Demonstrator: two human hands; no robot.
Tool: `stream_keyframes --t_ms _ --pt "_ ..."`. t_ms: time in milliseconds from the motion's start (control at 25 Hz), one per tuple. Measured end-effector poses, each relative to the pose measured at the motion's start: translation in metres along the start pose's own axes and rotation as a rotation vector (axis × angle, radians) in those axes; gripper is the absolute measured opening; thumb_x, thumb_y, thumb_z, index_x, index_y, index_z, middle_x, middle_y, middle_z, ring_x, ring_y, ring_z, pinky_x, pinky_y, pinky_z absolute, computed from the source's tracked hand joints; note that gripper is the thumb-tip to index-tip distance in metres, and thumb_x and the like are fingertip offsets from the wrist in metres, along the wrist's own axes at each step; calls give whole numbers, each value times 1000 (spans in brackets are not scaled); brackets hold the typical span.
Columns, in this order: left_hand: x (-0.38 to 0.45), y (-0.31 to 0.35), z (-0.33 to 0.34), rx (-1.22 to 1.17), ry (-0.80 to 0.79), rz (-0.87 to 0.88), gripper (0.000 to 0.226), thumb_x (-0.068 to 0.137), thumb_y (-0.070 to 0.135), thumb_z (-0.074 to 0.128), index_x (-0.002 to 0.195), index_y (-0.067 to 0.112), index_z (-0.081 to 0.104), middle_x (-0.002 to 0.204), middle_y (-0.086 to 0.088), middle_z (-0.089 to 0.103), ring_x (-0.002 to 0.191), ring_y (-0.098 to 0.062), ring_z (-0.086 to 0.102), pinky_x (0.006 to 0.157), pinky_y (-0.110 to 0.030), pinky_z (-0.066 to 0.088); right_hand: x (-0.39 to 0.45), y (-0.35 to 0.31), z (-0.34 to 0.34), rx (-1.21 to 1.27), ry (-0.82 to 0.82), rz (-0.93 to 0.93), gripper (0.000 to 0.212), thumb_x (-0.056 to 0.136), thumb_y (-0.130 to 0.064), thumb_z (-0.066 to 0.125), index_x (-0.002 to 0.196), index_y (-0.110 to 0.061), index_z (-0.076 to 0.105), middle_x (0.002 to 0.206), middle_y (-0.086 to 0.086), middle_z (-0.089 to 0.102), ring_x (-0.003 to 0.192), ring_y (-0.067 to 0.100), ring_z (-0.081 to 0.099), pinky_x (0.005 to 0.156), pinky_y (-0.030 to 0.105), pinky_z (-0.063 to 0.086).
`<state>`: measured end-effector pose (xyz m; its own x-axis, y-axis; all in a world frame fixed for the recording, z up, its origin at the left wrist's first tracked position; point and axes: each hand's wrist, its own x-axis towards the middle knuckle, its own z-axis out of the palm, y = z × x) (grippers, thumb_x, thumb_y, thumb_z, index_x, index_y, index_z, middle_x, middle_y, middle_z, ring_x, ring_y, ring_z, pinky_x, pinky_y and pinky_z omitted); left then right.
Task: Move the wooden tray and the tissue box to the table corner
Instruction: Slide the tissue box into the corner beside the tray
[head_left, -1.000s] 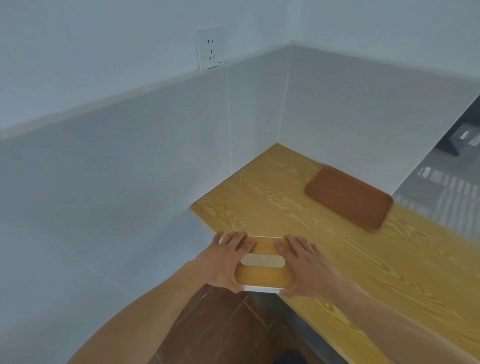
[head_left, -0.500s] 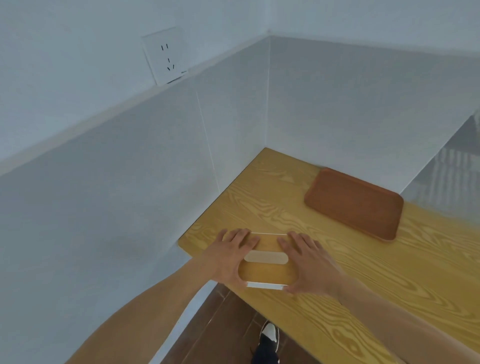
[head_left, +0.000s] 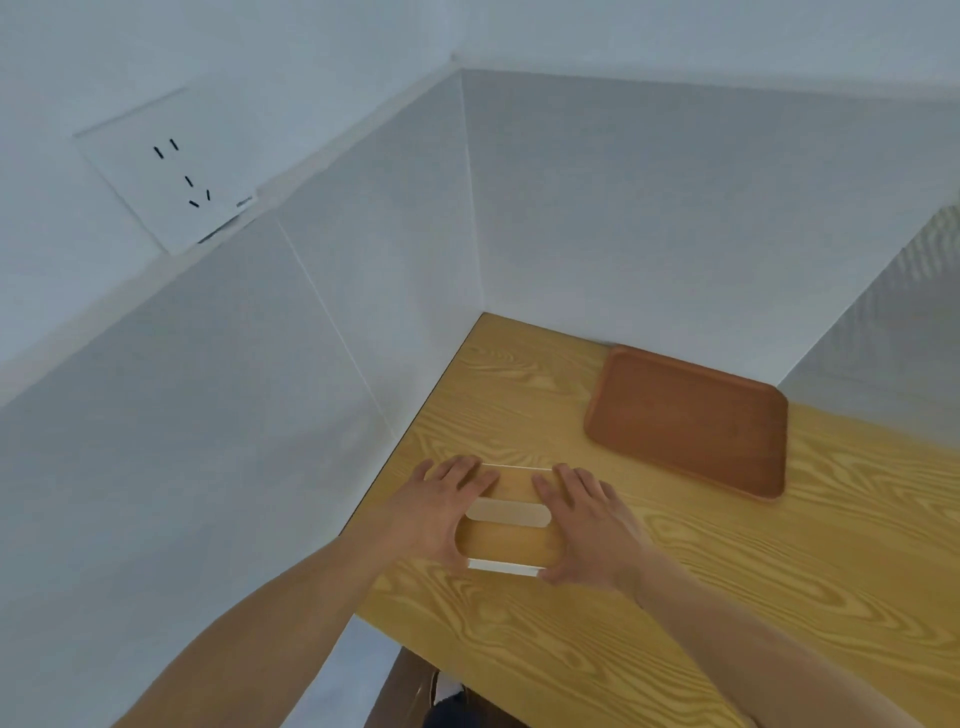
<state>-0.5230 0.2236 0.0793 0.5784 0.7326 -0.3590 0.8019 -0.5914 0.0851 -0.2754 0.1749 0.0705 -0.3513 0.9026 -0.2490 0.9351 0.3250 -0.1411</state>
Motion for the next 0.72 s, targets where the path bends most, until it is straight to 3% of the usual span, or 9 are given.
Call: stream_keyframes --t_ms 360,720 --pt "63 -72 -19 29 -132 44 122 60 50 81 151 32 1 162 -4 3 149 -25 8 118 -59 10 76 -14 -1 56 -43 149 122 65 -69 70 155 -22 3 163 15 10 147 34 12 118 47 21" --pt "88 -112 -20 -20 -150 39 125 55 41 88 148 37 4 161 -3 5 148 -24 8 117 -62 10 120 -27 3 90 -45 215 123 65 -66 73 155 -24 1 164 12 6 148 34 7 119 47 18"
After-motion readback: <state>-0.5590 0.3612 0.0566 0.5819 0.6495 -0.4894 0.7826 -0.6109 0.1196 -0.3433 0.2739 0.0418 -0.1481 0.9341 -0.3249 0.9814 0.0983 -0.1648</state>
